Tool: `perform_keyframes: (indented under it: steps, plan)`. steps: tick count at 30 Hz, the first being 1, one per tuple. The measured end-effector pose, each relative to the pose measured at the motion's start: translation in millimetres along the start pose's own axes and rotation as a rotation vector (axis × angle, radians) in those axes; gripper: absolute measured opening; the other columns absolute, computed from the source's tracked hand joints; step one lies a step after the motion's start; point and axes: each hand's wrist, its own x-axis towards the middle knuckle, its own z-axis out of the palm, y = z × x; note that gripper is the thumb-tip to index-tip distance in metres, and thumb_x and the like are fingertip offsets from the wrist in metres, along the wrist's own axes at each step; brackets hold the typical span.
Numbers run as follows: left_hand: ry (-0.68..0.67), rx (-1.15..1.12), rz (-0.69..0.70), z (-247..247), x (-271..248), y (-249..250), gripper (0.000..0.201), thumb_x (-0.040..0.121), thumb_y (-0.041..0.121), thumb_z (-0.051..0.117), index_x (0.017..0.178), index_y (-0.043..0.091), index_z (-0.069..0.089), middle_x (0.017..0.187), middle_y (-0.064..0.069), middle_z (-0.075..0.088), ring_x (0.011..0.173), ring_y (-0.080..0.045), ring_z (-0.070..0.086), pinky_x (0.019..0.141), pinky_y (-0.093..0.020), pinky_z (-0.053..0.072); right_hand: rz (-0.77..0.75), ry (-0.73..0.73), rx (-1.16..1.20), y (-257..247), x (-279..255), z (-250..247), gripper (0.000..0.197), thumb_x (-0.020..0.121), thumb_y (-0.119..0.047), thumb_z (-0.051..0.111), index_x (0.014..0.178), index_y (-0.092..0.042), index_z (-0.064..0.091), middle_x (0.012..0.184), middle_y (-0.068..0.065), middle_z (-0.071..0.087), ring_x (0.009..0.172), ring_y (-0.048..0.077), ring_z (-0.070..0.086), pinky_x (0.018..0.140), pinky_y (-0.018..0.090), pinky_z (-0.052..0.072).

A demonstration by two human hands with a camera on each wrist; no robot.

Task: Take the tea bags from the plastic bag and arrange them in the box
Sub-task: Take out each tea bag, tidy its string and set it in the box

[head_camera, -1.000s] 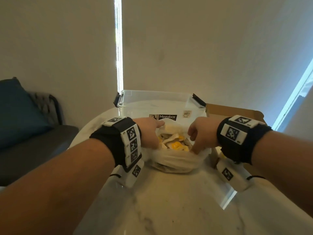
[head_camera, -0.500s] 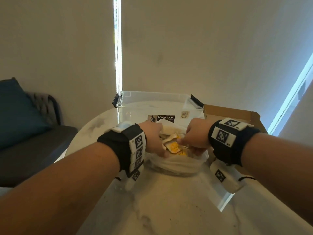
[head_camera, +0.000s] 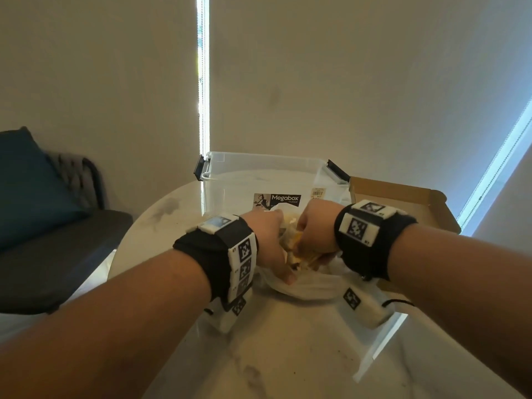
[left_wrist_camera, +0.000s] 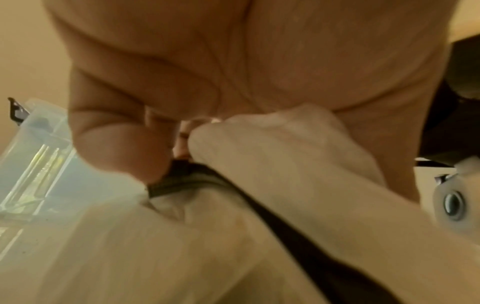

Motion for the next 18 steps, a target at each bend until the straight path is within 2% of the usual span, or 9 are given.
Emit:
perform_keyframes:
  steps: [2,4,6,8,10,12,15,16,18]
  plan:
    - [0.027,-0.081,-0.006,-7,-6,-2,0.094,0.051,0.058,0.091,0.129,0.027,0.048,0.12,0.002,0.053,0.108,-0.021,0.055,0.095,-0.04,0.052,-0.03,0.026,0.1,7,-3,-12,0.012,0.086,-0.019,0.078,0.095,-0.013,0.073,0.084,0.006,0.074,0.061,0.013,0.074,0.055,0.023,0.059]
    - [0.084,-0.143,-0.002,-16,-12,-4,0.11,0.051,0.055,0.092,0.144,0.028,0.04,0.14,0.0,0.041,0.124,-0.025,0.048,0.104,-0.044,0.047,-0.062,0.075,0.19,13,-9,-28,0.01,0.086,-0.019,0.079,0.092,-0.013,0.074,0.084,0.006,0.075,0.059,0.012,0.074,0.051,0.021,0.056]
    - [0.168,-0.273,0.059,-26,-16,-5,0.117,0.051,0.053,0.093,0.15,0.032,0.033,0.146,0.003,0.034,0.132,-0.023,0.041,0.107,-0.045,0.044,-0.096,0.099,0.239,14,-16,-43,0.01,0.086,-0.019,0.079,0.093,-0.012,0.075,0.083,0.005,0.077,0.064,0.014,0.075,0.052,0.021,0.057]
    - [0.239,-0.624,0.157,-34,-16,-2,0.105,0.057,0.049,0.092,0.146,0.03,0.039,0.145,0.004,0.042,0.131,-0.018,0.044,0.109,-0.046,0.042,-0.127,0.127,0.263,17,-21,-58,0.011,0.086,-0.018,0.078,0.095,-0.012,0.075,0.083,0.005,0.078,0.067,0.014,0.076,0.054,0.022,0.058]
    - [0.249,-1.218,0.175,-36,-14,4,0.083,0.067,0.053,0.081,0.136,0.02,0.05,0.134,-0.002,0.055,0.127,-0.023,0.05,0.108,-0.048,0.041,-0.161,0.141,0.327,19,-27,-72,0.009,0.088,-0.015,0.076,0.095,-0.011,0.075,0.083,0.006,0.078,0.065,0.014,0.075,0.054,0.021,0.057]
    - [0.132,-1.646,0.096,-37,-11,11,0.076,0.077,0.067,0.062,0.127,0.01,0.056,0.127,-0.013,0.06,0.123,-0.034,0.055,0.105,-0.049,0.042,-0.209,0.14,0.454,20,-34,-84,0.009,0.089,-0.011,0.073,0.097,-0.008,0.074,0.086,0.01,0.078,0.062,0.014,0.073,0.052,0.022,0.056]
    - [-0.087,-1.9,0.009,-33,-10,17,0.091,0.083,0.08,0.041,0.133,0.006,0.053,0.132,-0.026,0.056,0.118,-0.044,0.055,0.103,-0.052,0.043,-0.293,0.104,0.643,18,-41,-97,0.012,0.09,-0.008,0.069,0.101,-0.006,0.073,0.088,0.011,0.075,0.062,0.014,0.069,0.054,0.025,0.058]
    - [-0.157,-1.963,0.02,-31,-10,20,0.095,0.082,0.083,0.037,0.136,0.006,0.051,0.134,-0.029,0.053,0.117,-0.048,0.055,0.102,-0.053,0.044,-0.317,0.079,0.674,18,-41,-100,0.012,0.09,-0.007,0.068,0.102,-0.006,0.073,0.088,0.011,0.075,0.063,0.015,0.069,0.056,0.025,0.058]
    - [-0.284,-2.115,0.115,-28,-13,26,0.098,0.082,0.085,0.033,0.132,0.004,0.055,0.132,-0.033,0.055,0.117,-0.053,0.056,0.101,-0.054,0.046,-0.322,0.021,0.628,16,-42,-99,0.013,0.09,-0.009,0.069,0.102,-0.007,0.073,0.088,0.011,0.076,0.064,0.016,0.069,0.057,0.027,0.057]
